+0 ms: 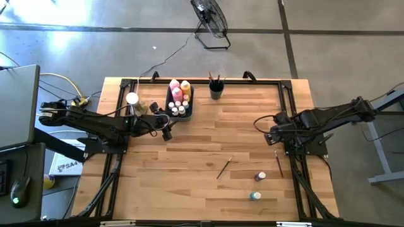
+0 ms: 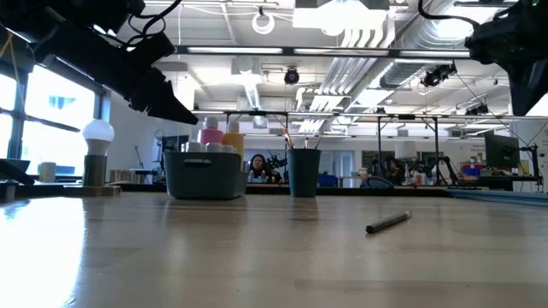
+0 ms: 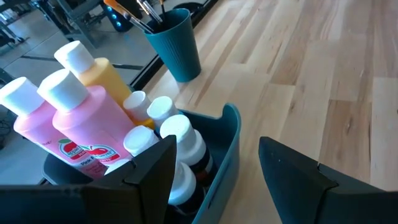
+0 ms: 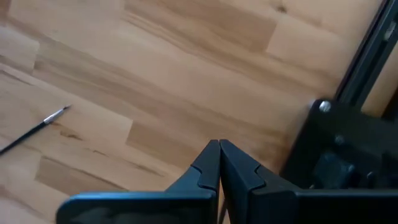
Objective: Pick & Place Paint Supplies
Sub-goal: Put the silver paint brush into the green cup
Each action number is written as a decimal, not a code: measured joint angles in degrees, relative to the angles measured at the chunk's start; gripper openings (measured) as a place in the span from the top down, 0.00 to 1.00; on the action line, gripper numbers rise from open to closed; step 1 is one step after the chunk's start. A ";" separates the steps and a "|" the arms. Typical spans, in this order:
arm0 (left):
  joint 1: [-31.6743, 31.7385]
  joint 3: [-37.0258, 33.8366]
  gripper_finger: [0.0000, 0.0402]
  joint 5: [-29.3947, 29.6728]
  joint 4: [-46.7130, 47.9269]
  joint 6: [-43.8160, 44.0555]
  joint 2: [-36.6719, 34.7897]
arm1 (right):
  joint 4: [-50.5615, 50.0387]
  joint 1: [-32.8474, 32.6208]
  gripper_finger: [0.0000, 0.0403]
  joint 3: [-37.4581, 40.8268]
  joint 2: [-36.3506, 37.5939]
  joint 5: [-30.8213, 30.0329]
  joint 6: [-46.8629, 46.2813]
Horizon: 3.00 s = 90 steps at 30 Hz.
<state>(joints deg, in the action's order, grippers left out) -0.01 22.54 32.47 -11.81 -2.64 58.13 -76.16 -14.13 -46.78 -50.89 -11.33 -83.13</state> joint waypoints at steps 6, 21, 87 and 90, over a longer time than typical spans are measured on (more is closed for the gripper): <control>0.00 -0.02 0.44 0.02 -0.02 -0.04 0.00 | 1.39 0.00 1.00 0.00 -4.63 2.61 -0.39; 0.00 -0.01 0.44 0.04 0.01 -0.04 0.00 | 8.35 -0.02 1.00 0.02 -30.03 17.28 28.80; 0.00 0.00 0.44 1.55 3.37 2.98 0.02 | 20.30 -0.37 1.00 0.08 -38.88 10.01 33.38; 0.00 0.00 0.44 1.55 3.38 2.98 0.02 | 11.74 0.07 1.00 -2.54 -38.88 10.54 35.74</control>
<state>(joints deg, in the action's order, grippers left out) -0.01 22.55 34.02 -8.43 0.34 58.15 -64.42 -14.06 -49.33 -89.78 -0.79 -47.40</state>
